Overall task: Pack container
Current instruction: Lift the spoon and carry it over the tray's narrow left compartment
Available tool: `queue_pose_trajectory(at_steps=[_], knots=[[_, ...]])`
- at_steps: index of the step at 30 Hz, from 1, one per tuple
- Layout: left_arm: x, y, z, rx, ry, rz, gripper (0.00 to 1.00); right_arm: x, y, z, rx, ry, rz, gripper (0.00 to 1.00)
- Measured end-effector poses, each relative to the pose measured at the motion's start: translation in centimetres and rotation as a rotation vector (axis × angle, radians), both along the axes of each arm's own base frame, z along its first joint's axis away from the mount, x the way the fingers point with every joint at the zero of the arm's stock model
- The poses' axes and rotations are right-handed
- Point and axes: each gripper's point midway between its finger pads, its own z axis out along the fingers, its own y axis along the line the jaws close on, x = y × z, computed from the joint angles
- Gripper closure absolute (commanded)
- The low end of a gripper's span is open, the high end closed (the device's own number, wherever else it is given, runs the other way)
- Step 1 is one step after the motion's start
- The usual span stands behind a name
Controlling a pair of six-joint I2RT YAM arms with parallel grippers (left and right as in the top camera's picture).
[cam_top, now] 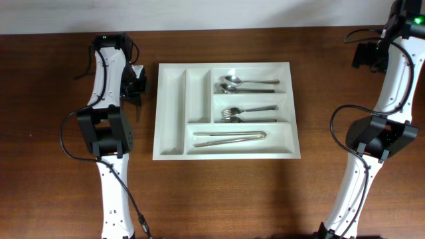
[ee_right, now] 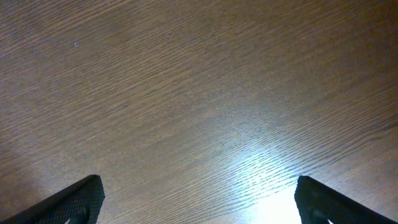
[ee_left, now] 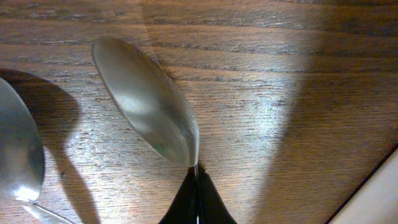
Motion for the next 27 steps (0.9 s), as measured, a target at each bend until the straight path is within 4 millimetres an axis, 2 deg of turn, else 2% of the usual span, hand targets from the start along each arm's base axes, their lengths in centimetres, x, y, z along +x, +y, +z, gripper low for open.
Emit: queue_pose_trajectory(at_steps=[9,16,19,23,27], knots=[[0.0,0.0,0.8,0.000,0.000,0.000,0.98,0.0,0.0,0.0,0.000,0.000,0.000,0.01],[2.9,-0.3,4.5,-0.014,-0.163,0.002,0.98,0.0,0.0,0.0,0.000,0.000,0.000,0.01],[3.4,-0.6,5.9,-0.033,-0.206,0.002,0.98,0.0,0.0,0.0,0.000,0.000,0.000,0.01],[3.6,-2.2,7.8,-0.092,-0.243,0.006,0.98,0.0,0.0,0.0,0.000,0.000,0.000,0.01],[3.5,-4.8,9.6,-0.128,-0.273,-0.007,0.98,0.0,0.0,0.0,0.000,0.000,0.000,0.01]])
